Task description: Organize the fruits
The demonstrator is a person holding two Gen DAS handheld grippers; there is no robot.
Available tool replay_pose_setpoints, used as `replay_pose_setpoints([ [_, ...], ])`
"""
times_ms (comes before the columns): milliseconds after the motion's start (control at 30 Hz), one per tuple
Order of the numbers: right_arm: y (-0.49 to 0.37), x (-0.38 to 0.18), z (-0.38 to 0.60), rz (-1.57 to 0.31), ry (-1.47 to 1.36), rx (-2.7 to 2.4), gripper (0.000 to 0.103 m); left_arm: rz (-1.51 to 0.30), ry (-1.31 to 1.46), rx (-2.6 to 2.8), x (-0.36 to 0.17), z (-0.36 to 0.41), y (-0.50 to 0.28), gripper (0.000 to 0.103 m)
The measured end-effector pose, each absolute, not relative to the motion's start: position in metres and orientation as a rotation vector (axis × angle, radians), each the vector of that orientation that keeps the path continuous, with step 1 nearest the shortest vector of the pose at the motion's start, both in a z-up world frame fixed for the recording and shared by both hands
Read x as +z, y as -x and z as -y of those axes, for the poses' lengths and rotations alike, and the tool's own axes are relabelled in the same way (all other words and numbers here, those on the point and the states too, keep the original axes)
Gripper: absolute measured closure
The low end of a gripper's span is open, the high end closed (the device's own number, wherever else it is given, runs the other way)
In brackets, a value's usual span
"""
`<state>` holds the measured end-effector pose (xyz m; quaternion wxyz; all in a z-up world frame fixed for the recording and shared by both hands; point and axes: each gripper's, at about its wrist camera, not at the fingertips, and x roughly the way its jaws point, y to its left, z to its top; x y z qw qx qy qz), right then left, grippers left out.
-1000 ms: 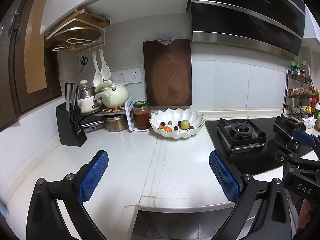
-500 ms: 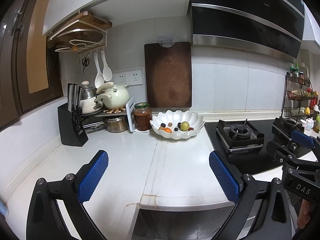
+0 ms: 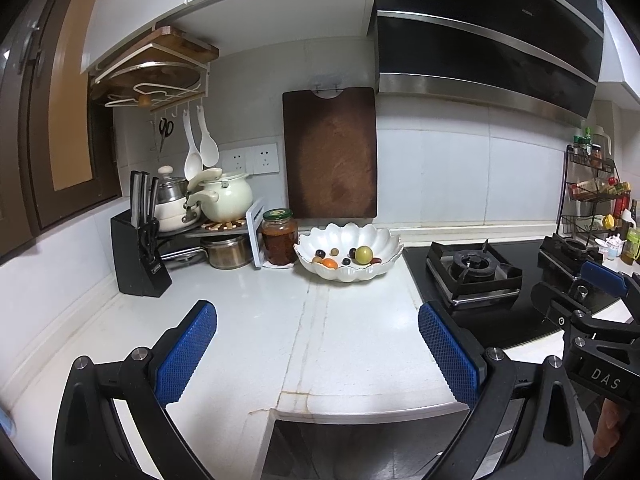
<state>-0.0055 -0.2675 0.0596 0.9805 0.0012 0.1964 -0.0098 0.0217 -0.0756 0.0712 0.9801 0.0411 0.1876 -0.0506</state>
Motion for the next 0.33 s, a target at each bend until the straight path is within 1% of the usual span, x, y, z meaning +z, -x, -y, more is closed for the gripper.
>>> replay_pose_setpoints([
  [333,0.0078,0.0604,0.2736,-0.399,-0.01,-0.031,0.017,-0.38,-0.081,-0.116,0.0731,0.0806,-0.0225,0.0],
])
